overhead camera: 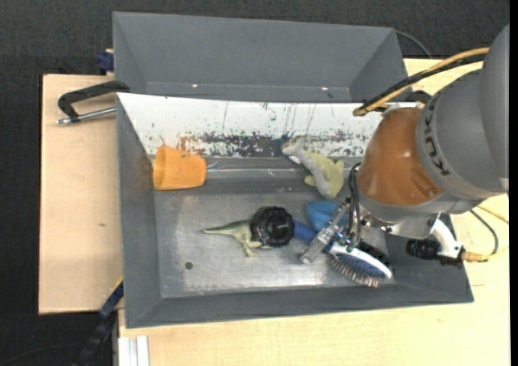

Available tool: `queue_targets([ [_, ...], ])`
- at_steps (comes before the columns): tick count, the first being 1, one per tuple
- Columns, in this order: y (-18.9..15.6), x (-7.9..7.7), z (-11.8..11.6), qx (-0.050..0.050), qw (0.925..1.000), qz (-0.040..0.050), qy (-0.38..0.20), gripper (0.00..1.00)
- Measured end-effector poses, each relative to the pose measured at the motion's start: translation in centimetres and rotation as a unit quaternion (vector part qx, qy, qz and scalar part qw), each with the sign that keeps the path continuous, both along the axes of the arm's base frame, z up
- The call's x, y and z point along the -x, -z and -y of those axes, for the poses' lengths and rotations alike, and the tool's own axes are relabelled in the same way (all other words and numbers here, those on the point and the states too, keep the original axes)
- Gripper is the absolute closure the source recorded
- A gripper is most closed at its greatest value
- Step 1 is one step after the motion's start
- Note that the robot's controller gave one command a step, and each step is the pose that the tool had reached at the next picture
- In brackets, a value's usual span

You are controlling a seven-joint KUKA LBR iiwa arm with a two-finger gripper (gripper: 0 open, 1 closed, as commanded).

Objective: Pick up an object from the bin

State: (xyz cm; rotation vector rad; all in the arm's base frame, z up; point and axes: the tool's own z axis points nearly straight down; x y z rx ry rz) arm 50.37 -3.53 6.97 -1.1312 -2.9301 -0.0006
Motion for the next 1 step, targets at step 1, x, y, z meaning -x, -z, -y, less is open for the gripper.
queue_targets([
  [1,-0.39,-0.41,-0.02,0.001,1.0000,0.0070,-0.001,1.00],
])
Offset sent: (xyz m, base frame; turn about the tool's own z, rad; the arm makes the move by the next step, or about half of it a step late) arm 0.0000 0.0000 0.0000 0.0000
